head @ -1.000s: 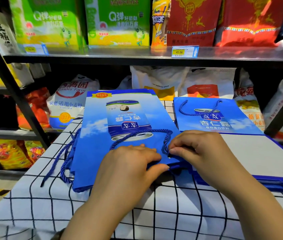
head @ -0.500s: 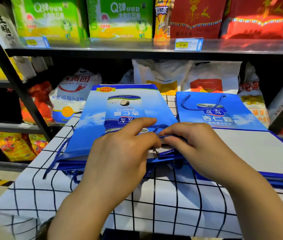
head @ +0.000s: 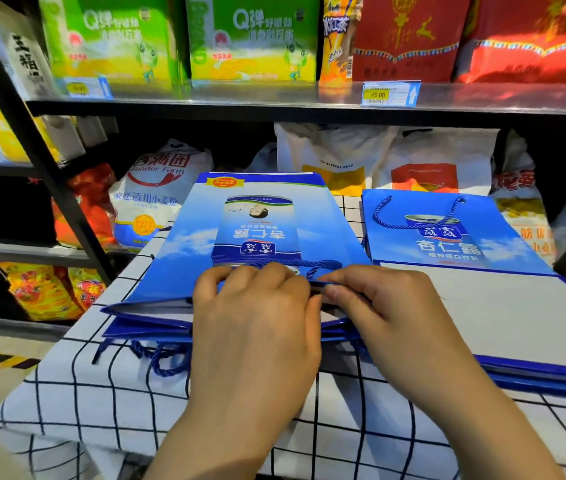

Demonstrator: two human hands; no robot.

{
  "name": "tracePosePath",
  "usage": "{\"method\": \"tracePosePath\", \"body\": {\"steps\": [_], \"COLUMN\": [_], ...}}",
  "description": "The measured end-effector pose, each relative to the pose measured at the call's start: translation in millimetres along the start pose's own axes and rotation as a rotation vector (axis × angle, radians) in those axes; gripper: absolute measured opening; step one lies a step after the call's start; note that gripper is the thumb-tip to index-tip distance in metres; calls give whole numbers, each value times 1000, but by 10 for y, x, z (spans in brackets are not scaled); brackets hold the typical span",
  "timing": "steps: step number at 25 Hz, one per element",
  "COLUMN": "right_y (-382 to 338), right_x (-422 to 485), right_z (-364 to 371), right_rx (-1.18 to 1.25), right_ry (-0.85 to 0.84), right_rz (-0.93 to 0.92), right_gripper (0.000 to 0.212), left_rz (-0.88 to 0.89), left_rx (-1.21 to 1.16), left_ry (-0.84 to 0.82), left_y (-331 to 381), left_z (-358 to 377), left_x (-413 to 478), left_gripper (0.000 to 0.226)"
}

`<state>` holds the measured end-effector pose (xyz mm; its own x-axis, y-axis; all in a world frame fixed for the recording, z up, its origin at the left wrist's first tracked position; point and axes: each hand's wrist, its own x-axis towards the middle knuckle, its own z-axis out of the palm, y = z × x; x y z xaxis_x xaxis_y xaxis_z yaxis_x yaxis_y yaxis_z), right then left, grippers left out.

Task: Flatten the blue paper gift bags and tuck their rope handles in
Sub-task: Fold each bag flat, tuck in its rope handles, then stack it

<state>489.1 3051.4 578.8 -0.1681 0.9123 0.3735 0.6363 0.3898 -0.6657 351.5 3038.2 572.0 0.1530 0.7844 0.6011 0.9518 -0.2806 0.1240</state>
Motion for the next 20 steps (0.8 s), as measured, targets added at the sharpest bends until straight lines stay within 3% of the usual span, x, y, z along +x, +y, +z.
{"method": "tracePosePath", "body": {"steps": [7,12,16,20], "right_y": [52,91,89,76], "right_x": [-15,-49,-60,-57], "right_z": [34,45,80,19], "right_rx": [10,225,194,231], "right_ry": [58,180,197,122], "right_rz": [-5,30,-16,37], "right_gripper": [25,13,14,14], "left_rz": [34,-188,59,87], "left_rx": [-195,-280,-67,16], "left_ry": [36,81,-111,-244], "left_y": [-60,-255,-183,-115], "left_z": [0,-249,-238,-95], "left_x": [-68,-18,96,172], "left_gripper": [19,21,40,43]}}
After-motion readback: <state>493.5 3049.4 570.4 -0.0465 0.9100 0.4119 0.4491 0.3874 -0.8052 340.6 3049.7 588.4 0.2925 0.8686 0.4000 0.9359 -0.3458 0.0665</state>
